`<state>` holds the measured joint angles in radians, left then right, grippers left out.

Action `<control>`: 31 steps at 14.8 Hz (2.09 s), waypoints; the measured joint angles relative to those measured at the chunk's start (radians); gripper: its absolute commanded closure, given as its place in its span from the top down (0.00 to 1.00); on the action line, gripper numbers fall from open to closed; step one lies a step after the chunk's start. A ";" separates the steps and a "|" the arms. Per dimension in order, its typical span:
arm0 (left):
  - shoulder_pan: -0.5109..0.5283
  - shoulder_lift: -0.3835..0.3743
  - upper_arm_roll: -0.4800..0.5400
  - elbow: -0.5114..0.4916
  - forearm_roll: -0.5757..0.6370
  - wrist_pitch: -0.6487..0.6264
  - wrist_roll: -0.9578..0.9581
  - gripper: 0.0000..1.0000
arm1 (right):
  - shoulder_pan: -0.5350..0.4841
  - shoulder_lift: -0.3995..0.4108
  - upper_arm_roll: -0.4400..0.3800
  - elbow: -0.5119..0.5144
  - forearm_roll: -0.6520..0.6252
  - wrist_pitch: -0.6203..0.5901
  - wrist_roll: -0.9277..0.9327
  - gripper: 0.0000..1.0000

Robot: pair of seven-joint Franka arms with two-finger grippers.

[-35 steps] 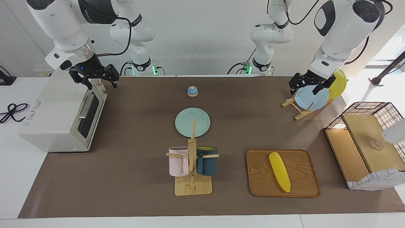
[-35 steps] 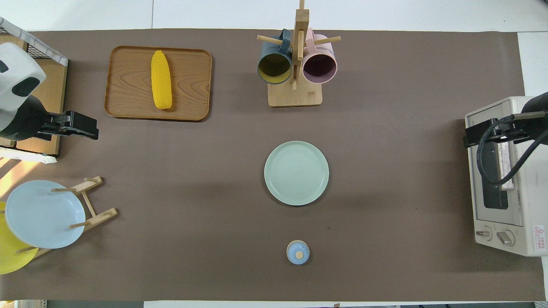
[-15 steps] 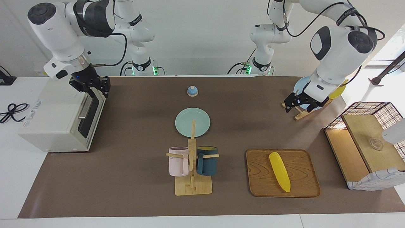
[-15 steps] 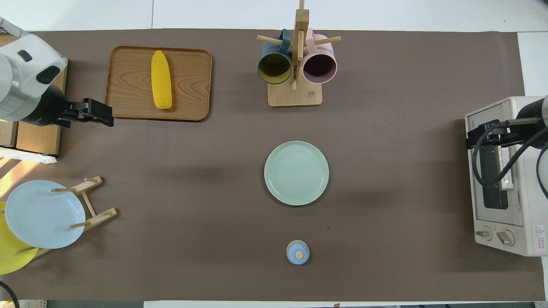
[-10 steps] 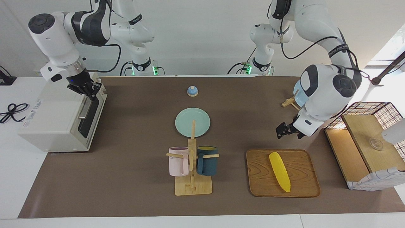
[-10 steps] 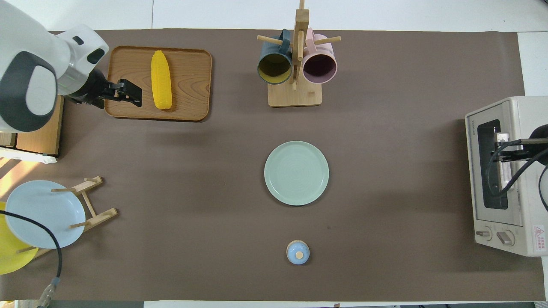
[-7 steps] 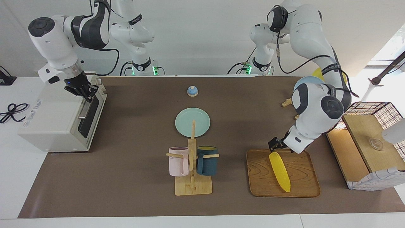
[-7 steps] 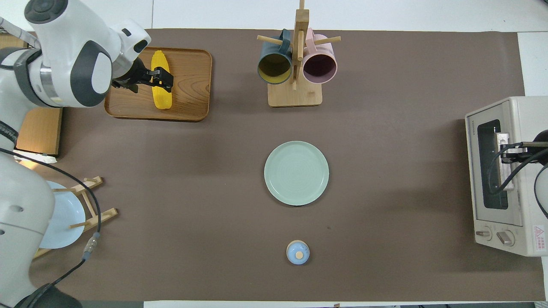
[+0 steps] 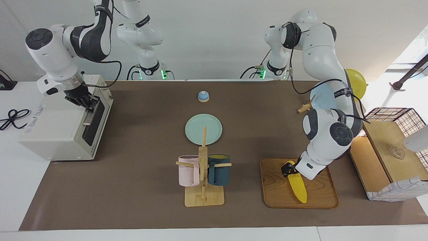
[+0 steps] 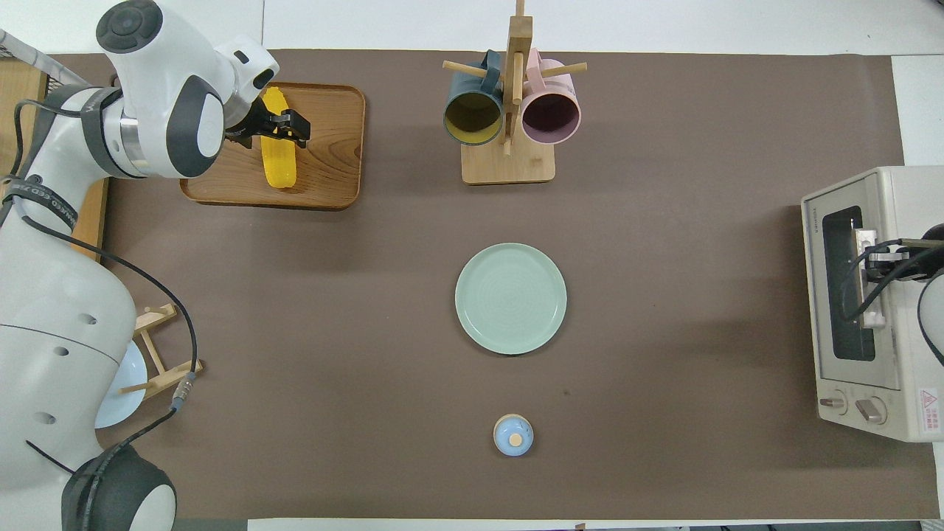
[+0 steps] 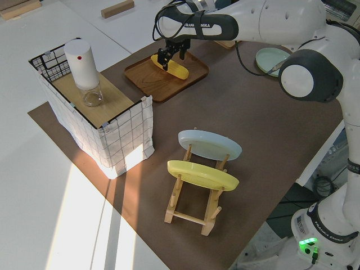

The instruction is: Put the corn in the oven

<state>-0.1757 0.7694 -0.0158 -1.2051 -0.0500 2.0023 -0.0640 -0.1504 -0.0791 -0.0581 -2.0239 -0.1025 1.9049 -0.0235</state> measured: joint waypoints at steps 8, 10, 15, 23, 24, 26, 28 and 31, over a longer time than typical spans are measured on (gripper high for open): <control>-0.002 0.023 -0.001 0.020 0.024 0.014 0.006 0.71 | 0.000 0.012 0.000 -0.002 -0.011 0.000 0.002 0.00; -0.002 0.025 -0.001 0.020 0.025 0.021 0.006 0.32 | 0.001 0.012 0.001 -0.003 -0.011 0.000 0.016 0.00; -0.002 0.024 -0.002 0.021 0.025 0.021 0.007 0.00 | 0.036 0.010 0.009 -0.016 0.002 0.001 0.080 0.00; -0.025 -0.201 -0.012 -0.028 -0.061 -0.174 -0.088 0.00 | 0.147 0.019 0.021 -0.147 0.057 0.156 0.146 0.00; -0.049 -0.257 -0.013 -0.078 -0.062 -0.182 -0.134 0.00 | 0.153 0.026 0.025 -0.164 0.063 0.183 0.147 0.00; -0.112 -0.359 -0.015 -0.195 -0.062 -0.185 -0.225 0.00 | 0.160 0.049 0.033 -0.190 0.082 0.234 0.147 0.00; -0.182 -0.433 -0.017 -0.300 -0.062 -0.185 -0.290 0.00 | 0.174 0.076 0.040 -0.226 0.086 0.306 0.148 0.00; -0.306 -0.502 -0.019 -0.459 -0.062 -0.092 -0.390 0.00 | 0.188 0.109 0.039 -0.265 0.083 0.389 0.148 0.00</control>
<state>-0.4814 0.2677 -0.0346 -1.6637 -0.1125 1.9108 -0.4542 0.0372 0.0299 -0.0193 -2.2884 -0.0193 2.2939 0.1242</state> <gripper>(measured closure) 0.458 0.991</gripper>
